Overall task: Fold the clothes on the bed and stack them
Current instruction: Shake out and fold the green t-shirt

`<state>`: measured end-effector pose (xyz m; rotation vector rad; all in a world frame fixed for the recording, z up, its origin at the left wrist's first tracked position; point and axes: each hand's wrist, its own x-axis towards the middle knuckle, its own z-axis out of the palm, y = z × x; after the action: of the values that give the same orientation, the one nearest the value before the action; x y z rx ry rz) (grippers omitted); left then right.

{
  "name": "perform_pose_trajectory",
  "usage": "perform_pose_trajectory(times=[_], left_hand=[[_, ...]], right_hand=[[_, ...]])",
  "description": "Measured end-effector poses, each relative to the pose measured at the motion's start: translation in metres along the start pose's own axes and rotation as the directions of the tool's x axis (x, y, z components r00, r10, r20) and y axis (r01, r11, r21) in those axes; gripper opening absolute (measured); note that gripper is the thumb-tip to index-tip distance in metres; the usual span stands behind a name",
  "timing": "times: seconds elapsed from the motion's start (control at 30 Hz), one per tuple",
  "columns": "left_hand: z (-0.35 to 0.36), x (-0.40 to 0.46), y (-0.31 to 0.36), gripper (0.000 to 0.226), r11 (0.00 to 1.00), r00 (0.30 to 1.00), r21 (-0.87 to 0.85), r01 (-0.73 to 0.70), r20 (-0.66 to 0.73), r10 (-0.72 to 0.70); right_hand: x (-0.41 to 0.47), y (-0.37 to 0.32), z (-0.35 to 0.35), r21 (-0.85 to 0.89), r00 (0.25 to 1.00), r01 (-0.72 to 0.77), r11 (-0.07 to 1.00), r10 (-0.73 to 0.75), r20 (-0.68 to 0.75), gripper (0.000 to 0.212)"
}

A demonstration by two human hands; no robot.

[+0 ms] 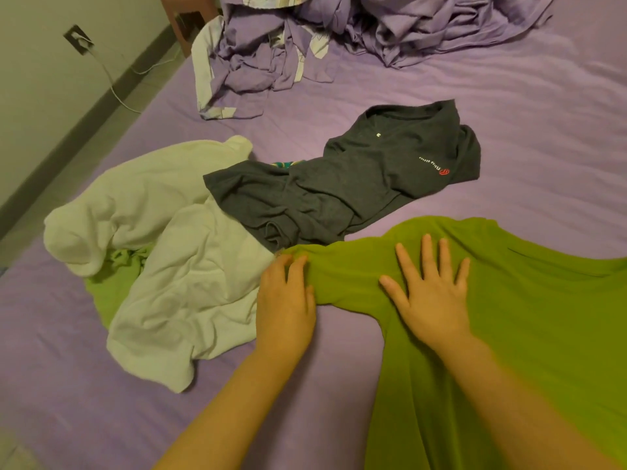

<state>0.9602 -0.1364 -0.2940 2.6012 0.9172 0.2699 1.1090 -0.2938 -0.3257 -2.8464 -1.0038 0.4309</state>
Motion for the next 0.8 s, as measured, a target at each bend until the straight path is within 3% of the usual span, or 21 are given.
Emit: perform_pose_trajectory(times=[0.1, 0.2, 0.3, 0.37, 0.43, 0.47, 0.53, 0.6, 0.63, 0.7, 0.8], left_hand=[[0.005, -0.014, 0.002, 0.054, 0.957, 0.972, -0.173, 0.233, 0.079, -0.223], [0.007, -0.012, 0.005, 0.061, 0.803, 0.895, -0.402, 0.44, 0.124, -0.429], [0.005, 0.0, 0.005, 0.062, 0.652, 0.79, -0.462, 0.601, 0.217, -0.574], [0.005, 0.01, 0.002, 0.056, 0.51, 0.708, -0.522, 0.684, 0.305, -0.637], [0.007, 0.016, -0.001, 0.032, 0.405, 0.678, -0.58, 0.707, 0.392, -0.622], [0.006, 0.017, -0.001, 0.019, 0.418, 0.703, -0.598, 0.684, 0.387, -0.597], [0.004, 0.017, -0.002, 0.031, 0.608, 0.813, -0.558, 0.565, 0.248, -0.527], [-0.003, 0.018, -0.003, 0.038, 0.836, 0.923, -0.413, 0.36, 0.032, -0.382], [-0.008, 0.02, -0.002, 0.038, 0.88, 0.953, -0.392, 0.267, -0.029, -0.302], [-0.016, 0.023, 0.003, 0.038, 0.874, 0.98, -0.463, 0.148, -0.049, -0.191], [-0.025, 0.03, 0.016, 0.024, 0.864, 0.988, -0.479, 0.154, 0.059, -0.143]], right_hand=[[-0.005, -0.025, 0.012, -0.039, 0.988, 0.111, 0.993, -0.107, 0.108, 0.073], [0.005, -0.033, 0.014, -0.098, 0.987, 0.127, 0.987, -0.116, 0.115, 0.078], [0.005, -0.037, 0.014, -0.1, 0.99, 0.114, 0.988, -0.105, 0.089, 0.077], [0.003, -0.042, 0.014, -0.097, 0.986, 0.122, 0.988, -0.11, 0.124, 0.077], [0.003, -0.042, 0.017, -0.132, 0.981, 0.163, 0.978, -0.147, 0.123, 0.088], [0.004, -0.039, 0.016, -0.136, 0.979, 0.172, 0.976, -0.153, 0.136, 0.095], [0.001, -0.034, 0.009, -0.082, 0.985, 0.148, 0.986, -0.139, 0.103, 0.099], [-0.008, -0.034, 0.001, -0.049, 0.991, 0.125, 0.991, -0.121, 0.063, 0.086], [-0.015, -0.034, 0.003, -0.062, 0.992, 0.11, 0.992, -0.105, 0.073, 0.078], [-0.02, -0.034, 0.007, -0.058, 0.991, 0.11, 0.992, -0.105, 0.079, 0.072], [-0.01, -0.035, 0.015, -0.057, 0.984, 0.144, 0.988, -0.137, 0.114, 0.09]])
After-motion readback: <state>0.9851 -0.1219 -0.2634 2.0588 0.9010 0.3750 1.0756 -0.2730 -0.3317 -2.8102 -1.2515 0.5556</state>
